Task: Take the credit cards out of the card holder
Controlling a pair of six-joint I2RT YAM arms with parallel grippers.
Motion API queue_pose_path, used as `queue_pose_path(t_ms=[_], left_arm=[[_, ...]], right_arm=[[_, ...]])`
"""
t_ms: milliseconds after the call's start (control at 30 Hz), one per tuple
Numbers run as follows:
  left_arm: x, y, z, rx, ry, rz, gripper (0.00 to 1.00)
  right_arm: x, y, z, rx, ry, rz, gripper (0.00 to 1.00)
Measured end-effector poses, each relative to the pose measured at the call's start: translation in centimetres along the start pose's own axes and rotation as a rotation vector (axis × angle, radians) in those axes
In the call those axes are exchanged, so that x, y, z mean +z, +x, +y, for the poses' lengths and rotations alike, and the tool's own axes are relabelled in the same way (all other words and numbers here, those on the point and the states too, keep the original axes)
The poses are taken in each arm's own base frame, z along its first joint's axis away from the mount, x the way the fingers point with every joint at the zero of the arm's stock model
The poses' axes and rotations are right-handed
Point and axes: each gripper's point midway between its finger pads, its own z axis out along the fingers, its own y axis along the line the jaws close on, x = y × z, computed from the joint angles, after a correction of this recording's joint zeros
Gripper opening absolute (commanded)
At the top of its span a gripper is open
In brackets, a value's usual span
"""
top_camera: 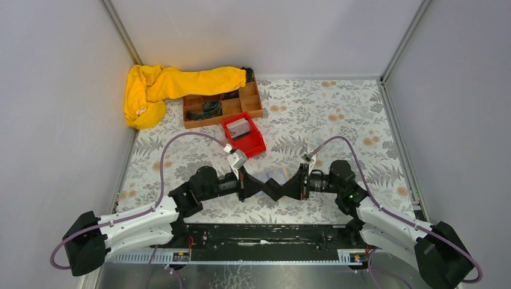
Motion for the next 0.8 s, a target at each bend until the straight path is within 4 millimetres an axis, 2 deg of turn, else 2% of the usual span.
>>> queue_pose_path(t_ms=[200,300,433,567,633,700,800], left_arm=[[0.3,0.7,0.3,-0.006,-0.002,0.025,0.00],[0.5,1.1,0.3,-0.010,0.002,0.039,0.00],[0.5,1.1,0.2,-0.010,0.009,0.042,0.00],[0.5,1.2,0.2,-0.009,0.009,0.042,0.01],[0.5,1.2,0.2,-0.010,0.009,0.043,0.17],[0.5,1.1,0.3,-0.008,0.004,0.040,0.42],[0.6,0.9,0.9,0.003,-0.029,0.027,0.65]], right_arm=[[0.1,-0.5,0.2,-0.019,-0.012,-0.016,0.25],[0.0,-0.6,0.5,-0.026,-0.023,-0.020,0.18],[0.0,-0.6,0.7,-0.031,-0.033,-0.019,0.00],[0.0,-0.6,0.9,-0.035,-0.048,-0.016,0.00],[0.0,-0.6,0.9,-0.034,-0.048,-0.015,0.00],[0.0,-0.6,0.9,-0.034,-0.047,-0.015,0.00],[0.0,-0.8,1.0,-0.037,-0.050,-0.020,0.00]])
